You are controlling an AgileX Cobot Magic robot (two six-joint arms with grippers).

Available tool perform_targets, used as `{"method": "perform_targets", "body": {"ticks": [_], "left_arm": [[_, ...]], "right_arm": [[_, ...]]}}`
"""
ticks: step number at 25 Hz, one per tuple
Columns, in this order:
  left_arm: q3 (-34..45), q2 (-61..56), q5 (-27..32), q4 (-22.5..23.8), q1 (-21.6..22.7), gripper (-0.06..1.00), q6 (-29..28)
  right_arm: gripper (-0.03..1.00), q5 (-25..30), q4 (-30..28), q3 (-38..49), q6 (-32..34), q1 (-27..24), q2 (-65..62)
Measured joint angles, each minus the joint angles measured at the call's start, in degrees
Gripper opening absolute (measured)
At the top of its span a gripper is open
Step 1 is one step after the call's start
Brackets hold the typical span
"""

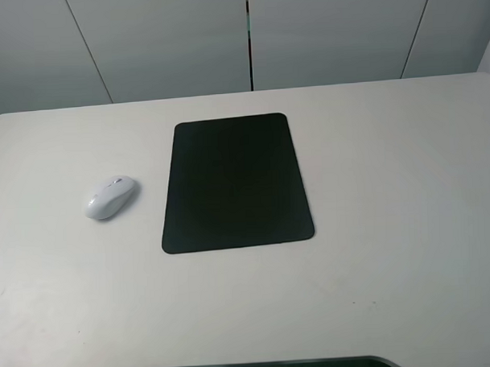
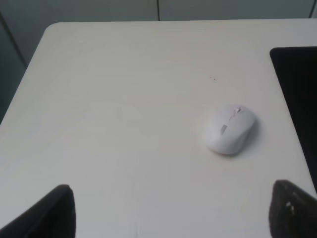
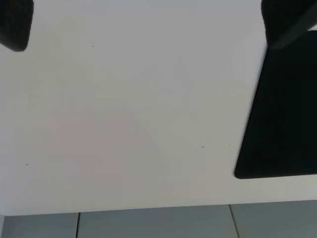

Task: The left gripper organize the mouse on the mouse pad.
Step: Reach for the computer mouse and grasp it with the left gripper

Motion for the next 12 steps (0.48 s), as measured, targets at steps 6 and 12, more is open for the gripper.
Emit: {"method": "perform_targets", "body": {"ticks": [6, 12], "left_arm": [[0.35, 0.0, 0.0, 0.23, 0.0, 0.75, -0.21], [0.35, 0.0, 0.0, -4.12, 0.0, 0.75, 5.03]], "right_arm": [[0.7, 0.0, 0.0, 0.0, 0.0, 0.0, 0.0], [0.7, 0.0, 0.0, 0.0, 0.0, 0.0, 0.0]]}}
